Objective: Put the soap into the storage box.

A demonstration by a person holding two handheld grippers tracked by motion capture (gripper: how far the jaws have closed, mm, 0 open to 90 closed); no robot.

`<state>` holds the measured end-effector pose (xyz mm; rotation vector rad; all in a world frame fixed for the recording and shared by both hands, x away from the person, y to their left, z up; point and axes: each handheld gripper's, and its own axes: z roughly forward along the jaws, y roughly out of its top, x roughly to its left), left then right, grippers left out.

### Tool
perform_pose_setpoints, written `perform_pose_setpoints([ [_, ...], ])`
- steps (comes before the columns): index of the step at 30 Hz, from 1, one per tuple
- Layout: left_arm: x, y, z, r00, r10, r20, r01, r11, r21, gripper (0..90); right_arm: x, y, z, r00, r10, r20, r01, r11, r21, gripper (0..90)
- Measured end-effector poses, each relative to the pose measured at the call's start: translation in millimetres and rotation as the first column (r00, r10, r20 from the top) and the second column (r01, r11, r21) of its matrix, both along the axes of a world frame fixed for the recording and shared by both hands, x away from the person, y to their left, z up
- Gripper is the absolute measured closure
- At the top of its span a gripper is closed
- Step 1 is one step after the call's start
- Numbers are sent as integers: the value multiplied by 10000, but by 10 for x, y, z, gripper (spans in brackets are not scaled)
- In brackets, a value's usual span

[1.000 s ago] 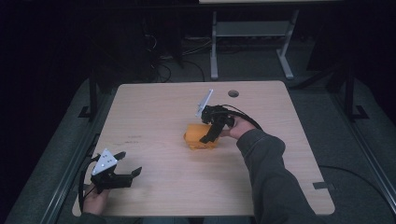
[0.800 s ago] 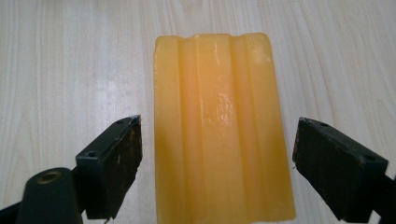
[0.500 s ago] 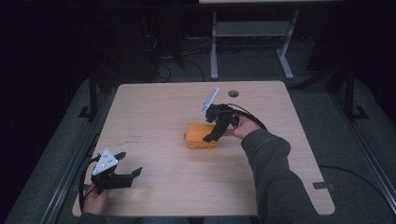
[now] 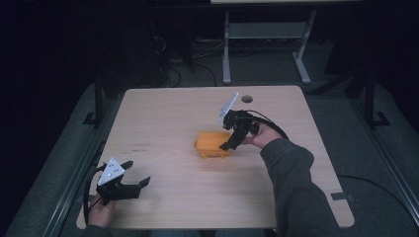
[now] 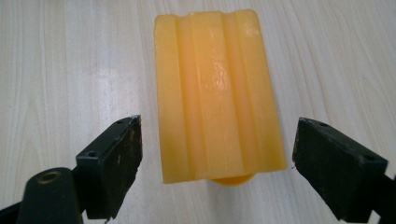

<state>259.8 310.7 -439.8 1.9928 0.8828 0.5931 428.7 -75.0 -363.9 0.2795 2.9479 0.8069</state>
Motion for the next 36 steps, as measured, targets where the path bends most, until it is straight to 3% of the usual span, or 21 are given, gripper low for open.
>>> perform_pose_setpoints([
  [24,0,-12,-1,10000,14,-52,-14,10000,38,143,-79,-221,12,9991,-420,-24,421,9990,127,154],
  [36,4,-14,-3,10000,-29,-57,29,9999,104,143,-160,-385,-81,9975,-700,-126,703,9972,240,154],
])
